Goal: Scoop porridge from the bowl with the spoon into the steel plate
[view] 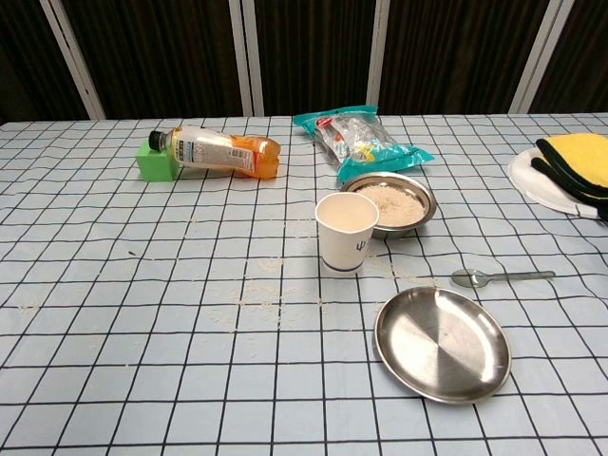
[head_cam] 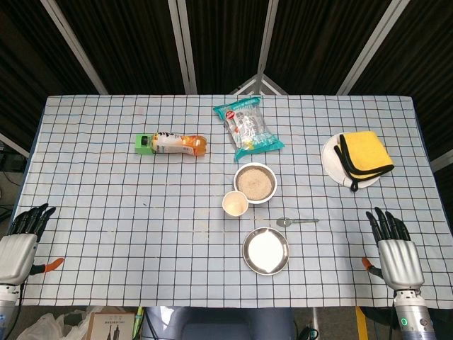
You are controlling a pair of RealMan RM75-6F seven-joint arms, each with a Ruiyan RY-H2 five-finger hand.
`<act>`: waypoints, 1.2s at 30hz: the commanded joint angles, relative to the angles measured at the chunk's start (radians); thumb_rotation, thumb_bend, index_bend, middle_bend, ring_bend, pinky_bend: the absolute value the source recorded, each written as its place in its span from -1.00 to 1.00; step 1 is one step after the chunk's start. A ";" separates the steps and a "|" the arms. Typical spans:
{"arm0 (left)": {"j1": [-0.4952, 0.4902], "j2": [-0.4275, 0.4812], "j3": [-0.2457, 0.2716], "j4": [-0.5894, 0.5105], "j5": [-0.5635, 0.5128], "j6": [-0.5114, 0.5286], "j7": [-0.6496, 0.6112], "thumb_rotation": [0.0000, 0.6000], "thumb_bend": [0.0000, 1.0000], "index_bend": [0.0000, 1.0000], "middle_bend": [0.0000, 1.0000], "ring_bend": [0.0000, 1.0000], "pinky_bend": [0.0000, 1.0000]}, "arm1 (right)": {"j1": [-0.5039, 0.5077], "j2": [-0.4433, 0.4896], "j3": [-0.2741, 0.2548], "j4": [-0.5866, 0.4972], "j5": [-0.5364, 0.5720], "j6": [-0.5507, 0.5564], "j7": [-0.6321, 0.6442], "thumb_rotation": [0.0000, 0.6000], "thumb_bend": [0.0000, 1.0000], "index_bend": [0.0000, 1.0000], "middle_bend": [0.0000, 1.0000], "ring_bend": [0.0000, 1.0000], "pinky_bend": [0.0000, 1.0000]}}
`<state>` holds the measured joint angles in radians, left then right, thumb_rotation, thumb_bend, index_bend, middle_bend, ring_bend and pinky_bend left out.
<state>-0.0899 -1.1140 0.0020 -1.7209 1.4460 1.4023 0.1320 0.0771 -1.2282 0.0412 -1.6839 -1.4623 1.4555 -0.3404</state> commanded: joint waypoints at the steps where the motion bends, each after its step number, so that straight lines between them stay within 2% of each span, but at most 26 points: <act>1: 0.000 -0.001 0.000 0.003 0.004 0.003 -0.002 1.00 -1.00 -1.00 -1.00 -1.00 -1.00 | 0.000 0.000 0.000 0.000 0.000 0.000 0.000 1.00 -0.52 -1.00 -1.00 -1.00 -0.76; 10: 0.003 -0.003 0.003 0.009 0.021 0.015 -0.009 1.00 -1.00 -1.00 -1.00 -1.00 -1.00 | 0.000 -0.002 -0.001 -0.001 -0.005 0.003 0.000 1.00 -0.52 -1.00 -1.00 -1.00 -0.75; 11: 0.004 -0.003 0.003 0.009 0.021 0.015 -0.010 1.00 -1.00 -1.00 -1.00 -1.00 -1.00 | 0.001 -0.003 0.000 -0.002 -0.008 0.004 0.001 1.00 -0.52 -1.00 -1.00 -0.98 -0.67; 13: 0.004 -0.003 0.001 0.010 0.019 0.015 -0.013 1.00 -1.00 -1.00 -1.00 -1.00 -1.00 | 0.004 -0.007 0.005 -0.005 -0.014 0.008 0.003 1.00 -0.52 -1.00 -0.95 -0.82 -0.39; 14: 0.003 -0.004 0.000 0.010 0.017 0.015 -0.014 1.00 -1.00 -1.00 -1.00 -1.00 -1.00 | 0.007 -0.011 0.010 -0.005 -0.015 0.010 0.004 1.00 -0.52 -1.00 -0.82 -0.62 -0.14; 15: 0.003 -0.004 -0.001 0.011 0.016 0.016 -0.015 1.00 -1.00 -1.00 -1.00 -1.00 -1.00 | 0.011 -0.015 0.016 -0.006 -0.014 0.009 0.007 1.00 -0.52 -1.00 -0.59 -0.35 0.10; 16: 0.003 -0.004 -0.002 0.012 0.015 0.016 -0.015 1.00 -1.00 -1.00 -1.00 -1.00 -1.00 | 0.019 -0.020 0.024 -0.006 -0.010 0.004 0.012 1.00 -0.52 -1.00 -0.40 -0.16 0.25; 18: 0.003 -0.003 -0.002 0.012 0.016 0.016 -0.019 1.00 -1.00 -1.00 -1.00 -1.00 -1.00 | 0.038 -0.032 0.050 -0.003 0.024 -0.021 0.021 1.00 -0.52 -0.97 0.19 0.39 0.61; 20: 0.003 -0.002 -0.002 0.014 0.020 0.019 -0.022 1.00 -1.00 -1.00 -1.00 -1.00 -1.00 | 0.060 -0.041 0.072 0.000 0.064 -0.058 0.020 1.00 -0.52 -0.85 0.47 0.64 0.76; 21: 0.003 -0.002 -0.003 0.015 0.024 0.021 -0.023 1.00 -1.00 -1.00 -1.00 -1.00 -1.00 | 0.071 -0.045 0.081 0.002 0.088 -0.080 0.014 1.00 -0.52 -0.71 0.58 0.73 0.82; 24: 0.002 -0.004 -0.003 0.020 0.031 0.025 -0.026 1.00 -1.00 -1.00 -1.00 -1.00 -1.00 | 0.112 -0.065 0.105 0.013 0.152 -0.147 -0.029 1.00 -0.52 -0.43 0.73 0.86 0.90; 27: 0.000 -0.005 -0.003 0.022 0.035 0.024 -0.028 1.00 -1.00 -1.00 -1.00 -1.00 -1.00 | 0.153 -0.101 0.123 0.039 0.195 -0.192 -0.098 1.00 -0.50 -0.27 0.82 0.93 0.94; 32: -0.003 -0.005 0.000 0.019 0.031 0.012 -0.026 1.00 -1.00 -1.00 -1.00 -1.00 -1.00 | 0.212 -0.188 0.148 0.085 0.250 -0.229 -0.185 1.00 -0.41 -0.08 0.89 0.99 0.96; 36: -0.005 -0.002 0.000 0.016 0.024 0.004 -0.029 1.00 -1.00 -1.00 -1.00 -1.00 -1.00 | 0.248 -0.255 0.157 0.119 0.283 -0.250 -0.226 1.00 -0.36 -0.03 0.90 1.00 0.96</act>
<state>-0.0944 -1.1166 0.0017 -1.7039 1.4713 1.4078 0.1032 0.3018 -1.4521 0.1881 -1.5872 -1.2013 1.2220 -0.5413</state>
